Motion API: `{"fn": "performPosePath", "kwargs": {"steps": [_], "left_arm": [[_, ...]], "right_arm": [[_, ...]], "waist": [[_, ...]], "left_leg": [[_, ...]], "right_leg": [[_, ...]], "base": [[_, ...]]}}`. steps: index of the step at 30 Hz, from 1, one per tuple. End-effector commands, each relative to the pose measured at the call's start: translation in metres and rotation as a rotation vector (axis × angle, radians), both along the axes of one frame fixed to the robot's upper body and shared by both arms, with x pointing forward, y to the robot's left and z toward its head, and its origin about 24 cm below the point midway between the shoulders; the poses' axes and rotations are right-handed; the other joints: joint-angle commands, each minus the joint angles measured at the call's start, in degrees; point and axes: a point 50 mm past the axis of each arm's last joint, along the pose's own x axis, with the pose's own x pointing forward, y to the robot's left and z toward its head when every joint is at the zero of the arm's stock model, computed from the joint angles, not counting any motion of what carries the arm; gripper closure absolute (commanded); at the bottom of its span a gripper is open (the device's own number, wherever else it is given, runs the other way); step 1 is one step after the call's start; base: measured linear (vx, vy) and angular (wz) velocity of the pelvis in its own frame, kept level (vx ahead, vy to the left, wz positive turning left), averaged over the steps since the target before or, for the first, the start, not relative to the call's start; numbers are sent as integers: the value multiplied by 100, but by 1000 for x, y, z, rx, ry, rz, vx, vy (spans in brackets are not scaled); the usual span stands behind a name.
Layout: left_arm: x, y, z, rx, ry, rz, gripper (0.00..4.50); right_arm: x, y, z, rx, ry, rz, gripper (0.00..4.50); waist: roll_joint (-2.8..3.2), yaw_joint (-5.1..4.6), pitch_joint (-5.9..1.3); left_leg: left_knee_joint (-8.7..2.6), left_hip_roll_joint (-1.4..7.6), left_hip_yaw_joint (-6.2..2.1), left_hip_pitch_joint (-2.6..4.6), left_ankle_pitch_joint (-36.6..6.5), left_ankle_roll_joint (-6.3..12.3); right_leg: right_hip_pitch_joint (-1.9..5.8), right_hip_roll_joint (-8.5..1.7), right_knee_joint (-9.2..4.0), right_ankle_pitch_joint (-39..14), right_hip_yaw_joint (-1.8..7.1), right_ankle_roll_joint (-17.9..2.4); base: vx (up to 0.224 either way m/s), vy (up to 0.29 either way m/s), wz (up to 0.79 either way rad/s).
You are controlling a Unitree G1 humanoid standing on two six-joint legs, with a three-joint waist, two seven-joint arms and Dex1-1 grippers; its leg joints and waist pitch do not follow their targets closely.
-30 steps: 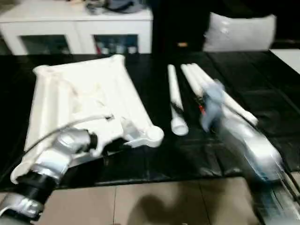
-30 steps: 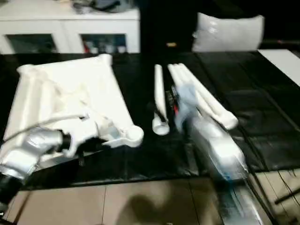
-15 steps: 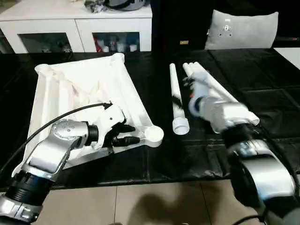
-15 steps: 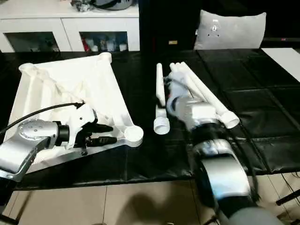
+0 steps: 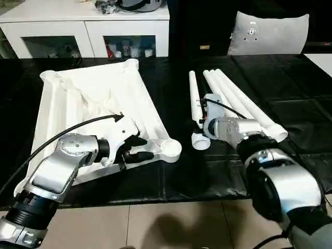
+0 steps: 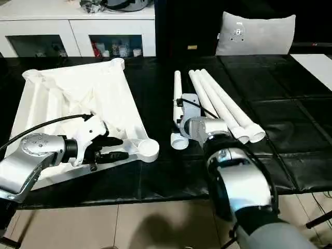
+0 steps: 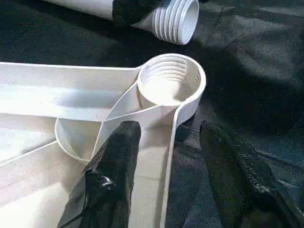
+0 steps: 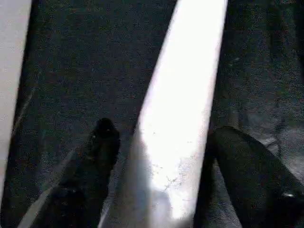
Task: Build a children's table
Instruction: Pick table leg
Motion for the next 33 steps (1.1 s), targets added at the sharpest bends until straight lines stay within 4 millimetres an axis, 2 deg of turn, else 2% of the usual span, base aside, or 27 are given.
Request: {"fn": "performPosePath", "kwargs": {"steps": [1,8,9,15,20,21,25,28,31,33], "left_arm": [[-1,-1,2,16,-10,-6,220],[1,-1,1,15,-10,-9,220],[1,-2,1,15,-10,-12,220],[1,-2,1,13,-9,-15,220],[0,-2,1,13,-7,-15,220],[0,-2,1,12,-7,-14,220],[0,-2,1,10,-8,-10,220],[0,-3,0,11,-22,-2,220],[4,-4,0,12,-50,27,220],[7,-5,0,0,-69,54,220]], "right_arm": [[-2,-3,-4,-9,30,-4,143],[-4,-11,-6,-10,56,-21,194],[-3,-11,-6,-2,55,-26,204],[-4,-10,-6,14,57,-18,248],[-3,-10,-6,20,57,-13,262],[-3,-9,-5,19,56,-12,264],[-3,-10,-5,27,49,-13,265],[3,-9,3,99,-25,-47,265],[7,-10,9,108,-117,-39,265],[10,-12,14,127,-198,-32,265]], "waist": [[50,17,-357],[42,14,-354],[57,17,-358],[57,21,-357],[53,30,-359],[36,24,-356],[46,28,-354],[-1,23,-356],[25,24,-369],[12,24,-368]], "left_leg": [[-403,365,-100,31,-527,-20],[-404,366,-94,32,-621,-35],[-402,367,-96,36,-601,-33],[-404,374,-95,34,-642,-27],[-406,374,-97,33,-633,-39],[-408,375,-94,32,-635,-35],[-408,376,-95,32,-640,-31],[-407,378,-88,31,-631,-16],[-395,374,-93,21,-502,23],[-389,374,-85,15,-458,73]], "right_leg": [[347,-505,-324,-370,290,-1549],[342,-498,-341,-481,289,-1539],[339,-497,-336,-446,286,-1547],[337,-496,-337,-455,279,-1567],[339,-497,-333,-444,277,-1558],[337,-494,-336,-450,277,-1557],[335,-501,-340,-497,279,-1550],[337,-513,-347,-540,285,-1529],[342,-511,-327,-401,281,-1531],[346,-517,-330,-297,283,-1534]], "base": [[0,0,0],[0,0,0],[0,0,0],[0,0,0],[0,0,0],[0,0,0],[0,0,0],[0,0,0],[0,0,0],[0,0,0]]}}
